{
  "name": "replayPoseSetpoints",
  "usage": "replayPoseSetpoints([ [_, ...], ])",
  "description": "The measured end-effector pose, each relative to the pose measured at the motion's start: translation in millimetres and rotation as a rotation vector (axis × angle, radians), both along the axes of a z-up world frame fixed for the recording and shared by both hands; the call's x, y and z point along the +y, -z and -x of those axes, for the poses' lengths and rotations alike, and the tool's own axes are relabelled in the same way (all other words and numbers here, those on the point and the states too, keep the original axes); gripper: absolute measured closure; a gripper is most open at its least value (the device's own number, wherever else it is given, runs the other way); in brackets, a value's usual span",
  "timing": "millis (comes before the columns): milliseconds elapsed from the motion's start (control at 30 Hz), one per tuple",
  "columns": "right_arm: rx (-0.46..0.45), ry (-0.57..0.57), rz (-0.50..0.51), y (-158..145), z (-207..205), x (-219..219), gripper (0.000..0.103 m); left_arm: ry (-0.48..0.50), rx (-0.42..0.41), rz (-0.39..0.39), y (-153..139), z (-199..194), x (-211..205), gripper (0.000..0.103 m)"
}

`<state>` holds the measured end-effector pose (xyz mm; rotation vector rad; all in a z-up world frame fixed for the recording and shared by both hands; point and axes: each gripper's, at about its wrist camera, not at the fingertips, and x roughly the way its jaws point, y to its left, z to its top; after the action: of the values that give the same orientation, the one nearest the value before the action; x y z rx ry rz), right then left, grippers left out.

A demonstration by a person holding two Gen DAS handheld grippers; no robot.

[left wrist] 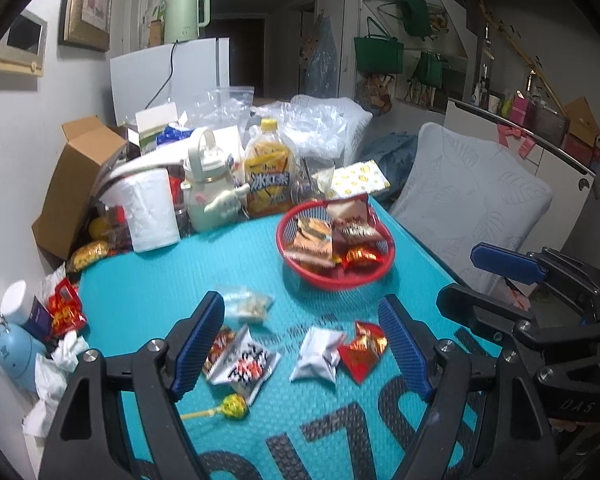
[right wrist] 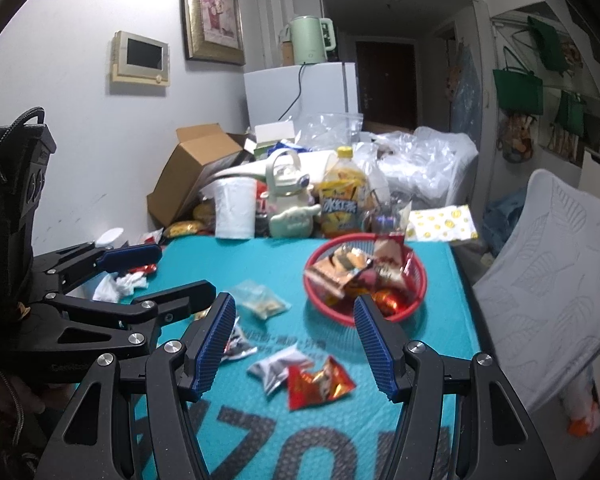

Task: Organize snacks
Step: 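Move both open tools away from the basket toward the loose packets, then grasp the white paper-wrapped packet with the left tool while the right tool grasps the red-gold cartoon packet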

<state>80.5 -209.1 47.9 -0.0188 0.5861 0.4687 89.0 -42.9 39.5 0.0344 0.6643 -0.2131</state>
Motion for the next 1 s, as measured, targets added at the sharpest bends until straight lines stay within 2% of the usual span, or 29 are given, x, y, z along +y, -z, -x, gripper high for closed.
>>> replayPoseSetpoints([
  [533,0.184,-0.015,-0.032,66.0,13.7,0.3,0.041,0.011,0.121,0.018,55.3,14.5,3.6,0.024],
  [1000,0.306,-0.006,-0.039,107.3,-2.8,-0.8,0.041,-0.025,0.208,0.025,93.9,1.6,6.7,0.024],
])
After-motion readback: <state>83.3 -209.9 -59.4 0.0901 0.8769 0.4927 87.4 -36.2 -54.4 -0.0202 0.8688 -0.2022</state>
